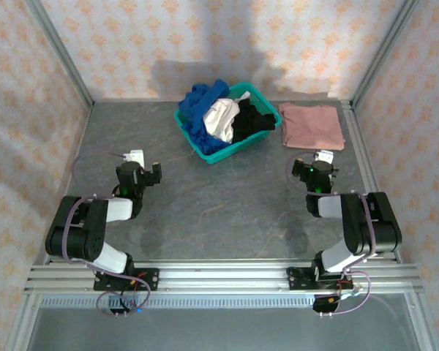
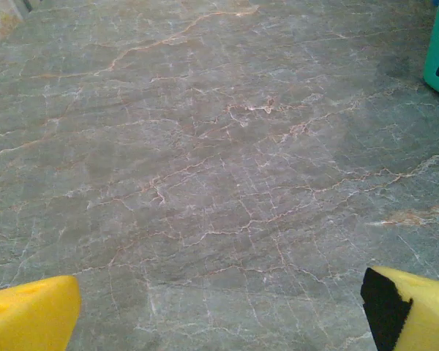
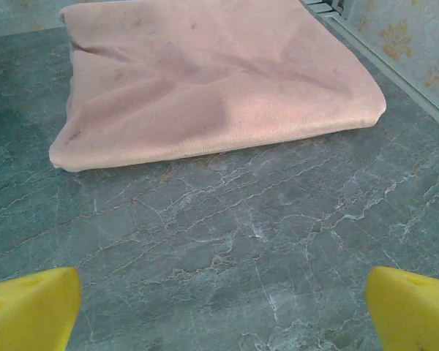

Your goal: Fold and stack the t-shirts

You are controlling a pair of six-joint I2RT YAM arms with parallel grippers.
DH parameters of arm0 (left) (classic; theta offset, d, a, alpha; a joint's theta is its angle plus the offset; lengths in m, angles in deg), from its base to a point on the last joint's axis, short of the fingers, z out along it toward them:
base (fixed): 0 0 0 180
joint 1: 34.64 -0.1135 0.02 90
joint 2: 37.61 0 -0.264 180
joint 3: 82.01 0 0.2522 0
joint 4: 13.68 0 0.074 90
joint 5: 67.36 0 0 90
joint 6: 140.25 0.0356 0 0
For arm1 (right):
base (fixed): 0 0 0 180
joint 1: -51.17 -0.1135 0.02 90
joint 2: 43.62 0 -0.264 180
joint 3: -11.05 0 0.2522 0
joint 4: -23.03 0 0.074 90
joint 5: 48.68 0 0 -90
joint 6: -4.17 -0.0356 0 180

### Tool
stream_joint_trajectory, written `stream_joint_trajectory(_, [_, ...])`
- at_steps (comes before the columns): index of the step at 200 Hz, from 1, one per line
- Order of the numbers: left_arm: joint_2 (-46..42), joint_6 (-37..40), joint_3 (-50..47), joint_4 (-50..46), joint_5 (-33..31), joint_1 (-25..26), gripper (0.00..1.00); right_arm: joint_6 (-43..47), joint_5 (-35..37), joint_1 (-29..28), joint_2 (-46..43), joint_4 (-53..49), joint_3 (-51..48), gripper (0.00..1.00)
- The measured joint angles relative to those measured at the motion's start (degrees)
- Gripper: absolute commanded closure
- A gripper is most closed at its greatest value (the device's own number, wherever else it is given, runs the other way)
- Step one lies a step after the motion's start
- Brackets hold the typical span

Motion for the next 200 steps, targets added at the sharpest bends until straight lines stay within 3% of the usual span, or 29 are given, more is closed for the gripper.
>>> stream_joint_trajectory(170, [0.0, 0.0, 0.1, -0.2, -0.2, 0.0, 0.00, 0.0, 0.0, 0.0, -0.1, -0.1, 0.0, 0.01])
stream_joint_trajectory(182, [-0.8, 0.0, 1.7, -4.3, -1.5, 0.4, 0.00, 0.0, 0.1, 0.0, -0.9, -2.2, 0.5, 0.01])
stream_joint_trajectory(200, [-5.1, -2.7, 9.0, -18.8, -5.6, 2.0, 0.00, -0.4, -0.2, 0.0, -4.6, -11.8, 4.5, 0.01])
